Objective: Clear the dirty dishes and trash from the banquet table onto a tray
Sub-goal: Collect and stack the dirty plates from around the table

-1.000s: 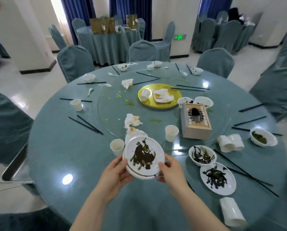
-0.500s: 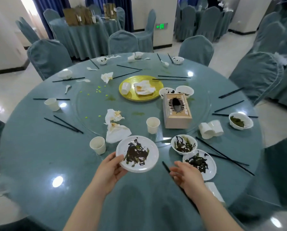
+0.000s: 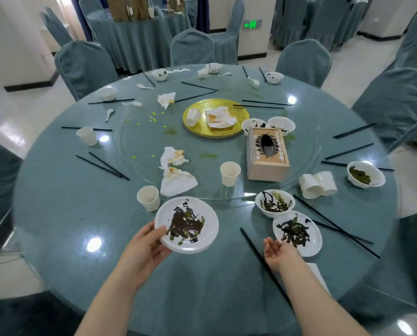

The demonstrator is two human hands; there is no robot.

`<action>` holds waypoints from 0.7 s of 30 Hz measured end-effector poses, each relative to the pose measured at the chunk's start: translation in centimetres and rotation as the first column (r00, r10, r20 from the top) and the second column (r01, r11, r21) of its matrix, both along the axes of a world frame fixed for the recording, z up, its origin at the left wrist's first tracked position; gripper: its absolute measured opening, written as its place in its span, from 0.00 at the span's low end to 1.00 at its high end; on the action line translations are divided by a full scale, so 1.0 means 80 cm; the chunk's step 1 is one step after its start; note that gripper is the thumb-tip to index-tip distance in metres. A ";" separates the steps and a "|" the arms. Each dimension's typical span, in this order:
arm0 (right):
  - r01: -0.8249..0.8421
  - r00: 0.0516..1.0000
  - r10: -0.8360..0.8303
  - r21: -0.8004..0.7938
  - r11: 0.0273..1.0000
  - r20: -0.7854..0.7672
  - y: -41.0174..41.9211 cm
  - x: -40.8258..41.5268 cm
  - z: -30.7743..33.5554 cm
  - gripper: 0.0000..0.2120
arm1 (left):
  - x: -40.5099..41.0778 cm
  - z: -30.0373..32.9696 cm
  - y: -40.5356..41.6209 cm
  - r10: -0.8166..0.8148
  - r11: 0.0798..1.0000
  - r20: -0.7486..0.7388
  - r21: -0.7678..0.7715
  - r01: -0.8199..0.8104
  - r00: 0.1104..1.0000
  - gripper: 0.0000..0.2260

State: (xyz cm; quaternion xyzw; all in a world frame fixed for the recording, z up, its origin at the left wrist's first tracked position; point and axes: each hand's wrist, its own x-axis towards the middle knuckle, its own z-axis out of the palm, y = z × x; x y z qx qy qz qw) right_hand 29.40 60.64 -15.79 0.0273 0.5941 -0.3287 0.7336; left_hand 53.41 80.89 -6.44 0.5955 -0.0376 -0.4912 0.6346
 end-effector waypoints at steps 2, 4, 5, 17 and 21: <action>-0.042 0.999 0.041 -0.027 0.999 -0.030 0.002 -0.001 0.003 0.13 | 0.001 0.001 0.002 0.021 1.000 -0.009 -0.006 -0.021 1.000 0.08; -0.090 0.995 0.089 -0.037 0.995 -0.041 0.005 -0.004 0.008 0.13 | 0.002 0.003 0.001 0.038 0.999 -0.014 -0.009 -0.038 0.999 0.08; -0.111 0.993 0.109 -0.043 0.993 -0.049 0.007 -0.005 0.012 0.13 | 0.003 0.003 0.000 0.043 0.999 -0.017 -0.010 -0.044 0.999 0.08; -0.316 0.949 0.307 -0.177 0.932 -0.079 0.063 -0.056 0.100 0.11 | -0.009 0.016 -0.043 -0.105 0.991 -0.077 -0.089 0.098 0.992 0.06; -0.344 0.939 0.333 -0.258 0.903 -0.085 0.088 -0.062 0.128 0.12 | -0.012 0.017 -0.042 -0.156 0.982 -0.079 -0.124 0.146 0.985 0.06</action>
